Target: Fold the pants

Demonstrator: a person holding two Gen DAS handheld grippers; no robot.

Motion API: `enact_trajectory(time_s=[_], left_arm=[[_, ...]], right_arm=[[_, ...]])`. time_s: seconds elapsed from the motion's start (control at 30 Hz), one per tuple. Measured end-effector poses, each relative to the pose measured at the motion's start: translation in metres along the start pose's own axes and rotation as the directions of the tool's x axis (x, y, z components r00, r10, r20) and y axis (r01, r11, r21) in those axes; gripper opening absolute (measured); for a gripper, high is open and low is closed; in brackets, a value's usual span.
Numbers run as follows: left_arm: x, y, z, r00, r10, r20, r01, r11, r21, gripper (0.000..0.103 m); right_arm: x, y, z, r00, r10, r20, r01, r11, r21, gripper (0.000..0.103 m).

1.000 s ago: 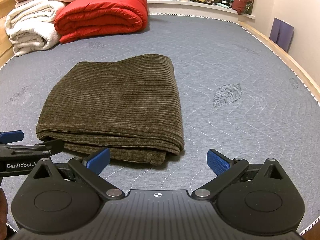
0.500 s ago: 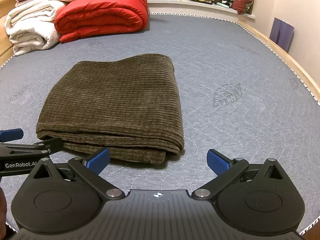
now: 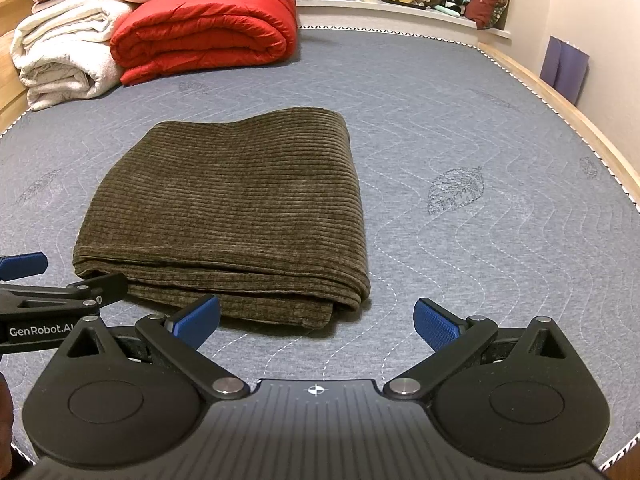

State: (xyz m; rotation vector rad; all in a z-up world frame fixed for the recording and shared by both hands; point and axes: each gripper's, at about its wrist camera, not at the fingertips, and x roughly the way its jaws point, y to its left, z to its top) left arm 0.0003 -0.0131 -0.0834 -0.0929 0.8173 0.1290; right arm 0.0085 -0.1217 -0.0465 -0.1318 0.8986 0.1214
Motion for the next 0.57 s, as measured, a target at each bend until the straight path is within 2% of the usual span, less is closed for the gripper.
enact_trajectory(time_s=[0.57], left_arm=[[-0.0002, 0.002, 0.0006, 1.0, -0.006, 0.007, 0.006, 1.0, 0.007, 0.103]], right_arm=[[0.0001, 0.0, 0.0, 1.0, 0.0, 0.0, 0.0, 1.0, 0.0, 0.102]])
